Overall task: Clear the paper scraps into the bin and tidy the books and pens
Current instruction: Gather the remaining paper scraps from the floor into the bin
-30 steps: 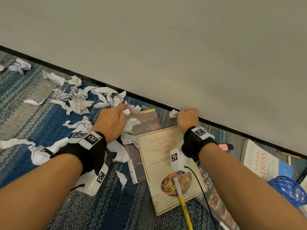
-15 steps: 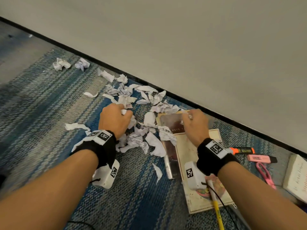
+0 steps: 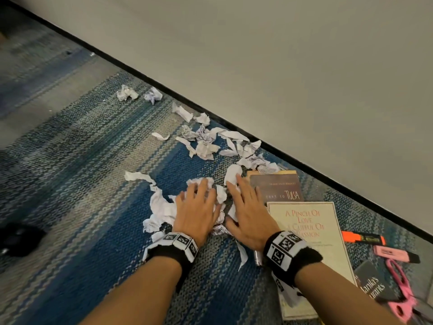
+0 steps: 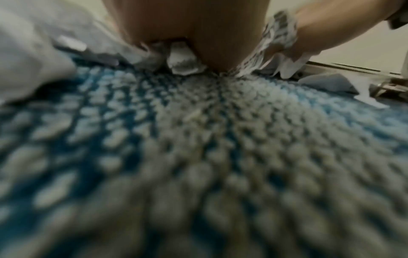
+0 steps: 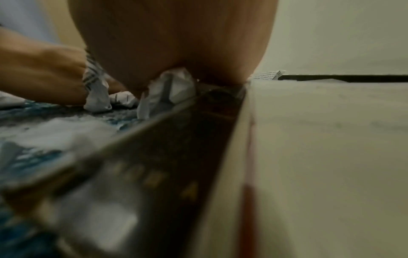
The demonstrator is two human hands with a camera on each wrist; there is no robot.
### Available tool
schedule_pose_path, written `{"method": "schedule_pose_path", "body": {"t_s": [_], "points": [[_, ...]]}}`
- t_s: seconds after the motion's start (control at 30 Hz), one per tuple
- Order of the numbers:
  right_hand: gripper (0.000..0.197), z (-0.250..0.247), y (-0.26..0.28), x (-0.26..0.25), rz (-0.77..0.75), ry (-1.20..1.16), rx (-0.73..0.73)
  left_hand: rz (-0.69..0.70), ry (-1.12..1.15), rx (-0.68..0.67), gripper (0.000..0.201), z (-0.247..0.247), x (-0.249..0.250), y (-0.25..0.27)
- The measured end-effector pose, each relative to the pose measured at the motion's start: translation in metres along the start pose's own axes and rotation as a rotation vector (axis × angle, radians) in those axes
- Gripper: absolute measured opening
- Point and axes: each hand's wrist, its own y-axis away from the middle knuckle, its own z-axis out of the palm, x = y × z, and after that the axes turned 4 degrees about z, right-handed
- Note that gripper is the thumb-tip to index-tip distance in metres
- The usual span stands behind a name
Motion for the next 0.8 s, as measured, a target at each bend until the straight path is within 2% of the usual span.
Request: {"method": "schedule_pose_path", "body": {"t_s": [0.07, 0.2, 0.27, 0.4, 0.53, 0.6, 0.7, 0.8], "points": [[0.090, -0.002, 0.001, -0.001, -0.075, -0.035, -0.050, 0.006, -0.003, 0.087, 0.037, 0.000, -0.004, -0.002], [0.116, -0.003, 0.002, -0.007, -0.125, 0.034, -0.114, -0.081, 0.147, 0.108, 0.035, -0.006, -0.012, -0.013], [0.121, 0.000, 0.000, -0.010, -0.121, 0.077, -0.101, -0.137, 0.278, 0.107, 0.029, -0.015, -0.016, -0.018], [0.099, 0.012, -0.006, -0.021, -0.088, 0.127, -0.039, -0.259, 0.631, 0.254, 0.022, -0.050, -0.022, -0.022], [0.066, 0.015, -0.006, -0.030, -0.052, 0.187, 0.072, -0.325, 0.857, 0.417, 0.032, -0.090, -0.031, -0.026], [0.058, 0.013, -0.007, -0.029, -0.064, 0.192, 0.072, -0.343, 0.952, 0.448, 0.030, -0.103, -0.040, -0.028], [0.067, 0.000, -0.007, -0.026, -0.060, 0.167, 0.029, -0.366, 0.993, 0.446, 0.018, -0.109, -0.055, -0.028], [0.086, -0.019, -0.002, -0.030, -0.056, 0.164, 0.027, -0.413, 0.879, 0.441, 0.013, -0.097, -0.072, -0.021]]}}
